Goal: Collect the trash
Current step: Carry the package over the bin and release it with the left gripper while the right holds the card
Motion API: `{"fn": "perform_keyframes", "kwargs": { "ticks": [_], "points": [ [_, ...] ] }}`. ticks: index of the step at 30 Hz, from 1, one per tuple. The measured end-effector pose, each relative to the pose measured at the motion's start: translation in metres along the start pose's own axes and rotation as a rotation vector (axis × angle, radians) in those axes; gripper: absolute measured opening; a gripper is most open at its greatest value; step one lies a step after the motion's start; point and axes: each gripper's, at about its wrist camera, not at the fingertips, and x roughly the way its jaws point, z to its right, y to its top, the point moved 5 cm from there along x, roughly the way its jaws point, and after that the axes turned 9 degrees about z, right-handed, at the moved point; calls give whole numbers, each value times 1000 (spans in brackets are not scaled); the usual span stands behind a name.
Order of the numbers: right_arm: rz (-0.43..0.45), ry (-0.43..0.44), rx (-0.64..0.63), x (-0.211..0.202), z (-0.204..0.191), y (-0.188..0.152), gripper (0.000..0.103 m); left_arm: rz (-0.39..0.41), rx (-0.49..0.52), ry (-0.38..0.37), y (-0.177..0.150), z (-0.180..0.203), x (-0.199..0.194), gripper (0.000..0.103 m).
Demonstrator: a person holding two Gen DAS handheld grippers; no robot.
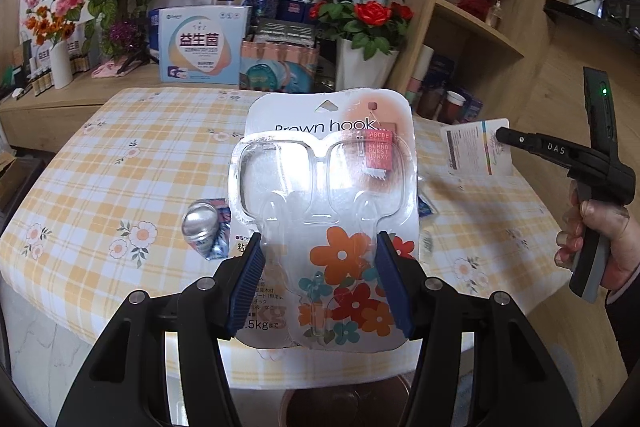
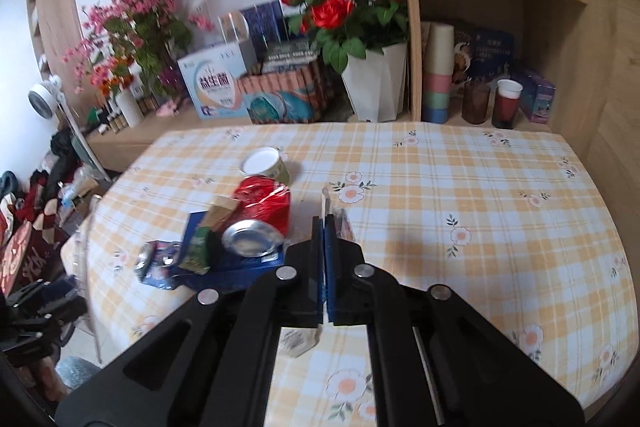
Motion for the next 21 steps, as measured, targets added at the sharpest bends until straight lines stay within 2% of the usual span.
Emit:
{"fn": "perform_keyframes", "kwargs": {
  "ticks": [13,21],
  "points": [
    [60,54,58,-111,-29,-43,5,-80,78,-127,-45,51,-50,55],
    [85,67,76,-158,-38,-61,5,-191,87,-183,-92,69,-60,55]
  ]
}}
